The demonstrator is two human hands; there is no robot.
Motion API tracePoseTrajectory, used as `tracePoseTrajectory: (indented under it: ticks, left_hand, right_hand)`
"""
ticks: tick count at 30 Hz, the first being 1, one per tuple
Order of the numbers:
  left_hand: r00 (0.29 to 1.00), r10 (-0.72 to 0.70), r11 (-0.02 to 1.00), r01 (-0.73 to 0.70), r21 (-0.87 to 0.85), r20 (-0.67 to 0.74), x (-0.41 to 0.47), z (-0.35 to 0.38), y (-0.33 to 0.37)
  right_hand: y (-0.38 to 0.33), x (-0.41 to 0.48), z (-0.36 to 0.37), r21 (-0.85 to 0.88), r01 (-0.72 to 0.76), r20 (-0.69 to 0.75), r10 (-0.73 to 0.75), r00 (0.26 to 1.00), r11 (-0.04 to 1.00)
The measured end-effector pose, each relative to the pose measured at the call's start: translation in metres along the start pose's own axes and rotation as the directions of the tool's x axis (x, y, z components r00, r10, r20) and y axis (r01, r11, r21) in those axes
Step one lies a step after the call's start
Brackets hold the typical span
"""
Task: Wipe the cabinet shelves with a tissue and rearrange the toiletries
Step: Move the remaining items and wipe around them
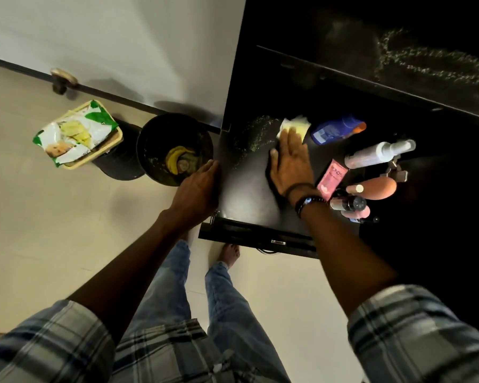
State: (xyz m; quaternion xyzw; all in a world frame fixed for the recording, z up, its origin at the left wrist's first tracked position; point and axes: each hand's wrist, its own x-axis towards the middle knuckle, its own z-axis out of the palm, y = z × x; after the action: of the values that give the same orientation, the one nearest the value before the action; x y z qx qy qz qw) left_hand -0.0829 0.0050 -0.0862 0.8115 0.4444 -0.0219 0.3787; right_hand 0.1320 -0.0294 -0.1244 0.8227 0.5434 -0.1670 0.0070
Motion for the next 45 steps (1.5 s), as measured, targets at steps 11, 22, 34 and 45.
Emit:
tracePoseTrajectory:
  ticks: [11, 22, 34, 45]
  left_hand:
    - [0.984, -0.122, 0.976, 0.095, -0.197, -0.129, -0.003, 0.005, -0.012]
    - [0.984, -0.158, 0.959, 0.133, -0.248, -0.082, -0.005, 0.008, -0.007]
    - [0.939, -0.3, 0.908, 0.228, -0.35, -0.166, -0.007, 0.013, -0.017]
    - [0.941, -0.3, 0.905, 0.227, -0.36, -0.159, -0.022, 0.031, -0.027]
  right_hand:
    - [-0.059, -0.05, 0.038, -0.056, 0.333, 0.146, -0.322, 0.935, 0.941]
    - [-0.001, 0.036, -0.005, 0.015, -0.055, 0.109, 0.054, 0.993, 0.998]
    - [-0.025, -0.104, 0.035, -0.036, 0.386, 0.216, -0.371, 0.903, 0.922]
    - [-0.043, 0.027, 0.006, 0.039, 0.022, 0.063, -0.025, 0.998, 0.999]
